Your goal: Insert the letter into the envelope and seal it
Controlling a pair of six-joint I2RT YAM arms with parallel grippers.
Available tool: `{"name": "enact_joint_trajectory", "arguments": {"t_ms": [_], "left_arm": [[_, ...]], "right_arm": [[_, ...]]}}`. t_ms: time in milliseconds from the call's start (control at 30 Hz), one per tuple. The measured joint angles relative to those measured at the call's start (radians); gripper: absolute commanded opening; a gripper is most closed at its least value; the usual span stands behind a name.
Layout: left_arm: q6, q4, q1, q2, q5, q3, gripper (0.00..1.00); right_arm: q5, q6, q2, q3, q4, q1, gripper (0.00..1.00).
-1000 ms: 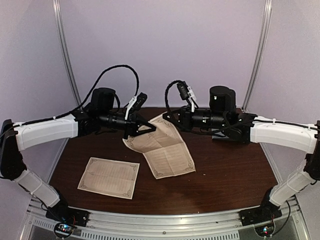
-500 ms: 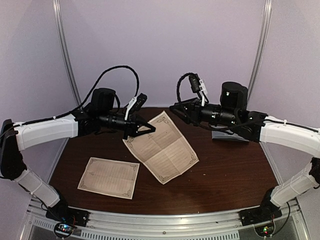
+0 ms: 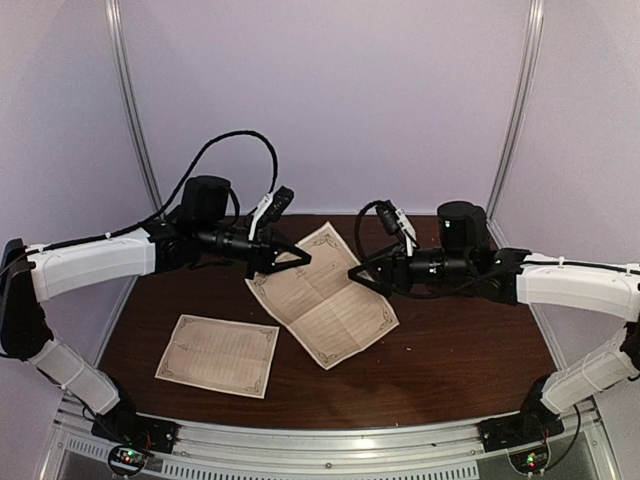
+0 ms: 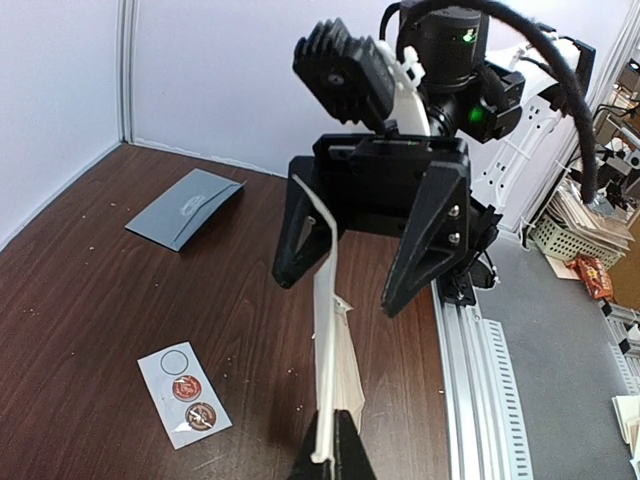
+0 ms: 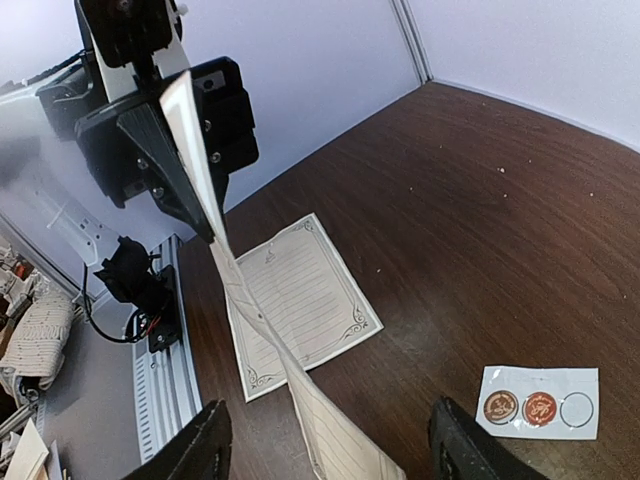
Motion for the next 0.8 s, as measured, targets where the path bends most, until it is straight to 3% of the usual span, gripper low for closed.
{"name": "enact_joint_trajectory", "arguments": {"t_ms": [467, 533, 667, 733, 800], "left_arm": [[0.001, -0.002, 0.000, -0.029, -0.023, 0.000, 0.00], [0.001, -0.001, 0.000, -0.047, -0.034, 0.000, 0.00], [0.001, 0.000, 0.000, -0.068, -0.045, 0.000, 0.00], [0.001, -0.001, 0.000, -0.068, -0.045, 0.000, 0.05], [0.001, -0.002, 0.000, -0.067, -0.045, 0.000, 0.22]], "right_arm": [[-0.041, 0.019, 0.017, -0.064, 0.010, -0.035, 0.51], [-0.048, 0.022, 0.024, -0.077, 0.018, -0.039, 0.42], [-0.069, 0.039, 0.037, -0.096, 0.038, -0.042, 0.01], [-0.075, 0.051, 0.041, -0.098, 0.054, -0.043, 0.00], [-0.062, 0.065, 0.040, -0.099, 0.068, -0.043, 0.00]]}}
